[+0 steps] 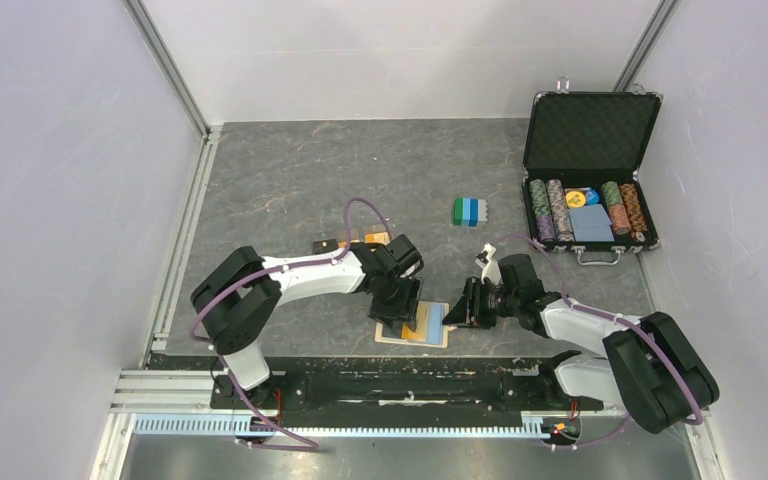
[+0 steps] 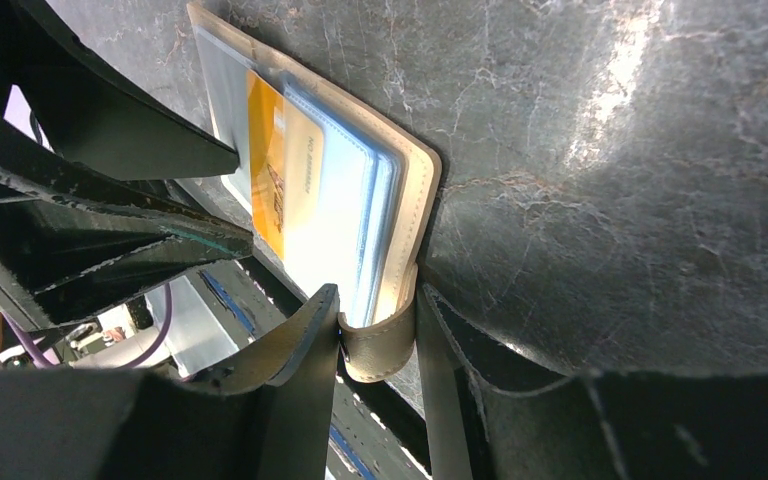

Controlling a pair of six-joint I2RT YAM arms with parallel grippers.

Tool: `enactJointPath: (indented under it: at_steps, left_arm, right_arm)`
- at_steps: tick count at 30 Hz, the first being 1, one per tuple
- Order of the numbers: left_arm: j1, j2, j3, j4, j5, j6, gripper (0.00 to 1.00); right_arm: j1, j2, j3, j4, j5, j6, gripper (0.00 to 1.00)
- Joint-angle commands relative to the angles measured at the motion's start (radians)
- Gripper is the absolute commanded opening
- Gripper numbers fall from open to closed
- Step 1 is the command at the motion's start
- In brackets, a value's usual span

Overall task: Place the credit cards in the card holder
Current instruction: Insert the credit card into the card holder.

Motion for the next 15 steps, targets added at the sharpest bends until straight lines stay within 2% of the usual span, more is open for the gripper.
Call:
enactJointPath:
  at_steps: [1,6,15]
  left_arm:
    - [-0.002,0.05,0.05,-0.012,-0.029,0.068,0.61]
    - [-0.005,0.076,0.082,0.018,0.016,0.078,0.56]
    - [-0.044,0.13,0.164,0.094,0.128,0.081,0.54]
  right_arm:
    - [0.002,0.012,0.011,-0.031,0.033,-0.034,0.37]
    - [0.001,0.012,0.014,-0.032,0.031,-0.033,0.37]
    - [0.002,0.006,0.014,-0.035,0.03,-0.033,0.37]
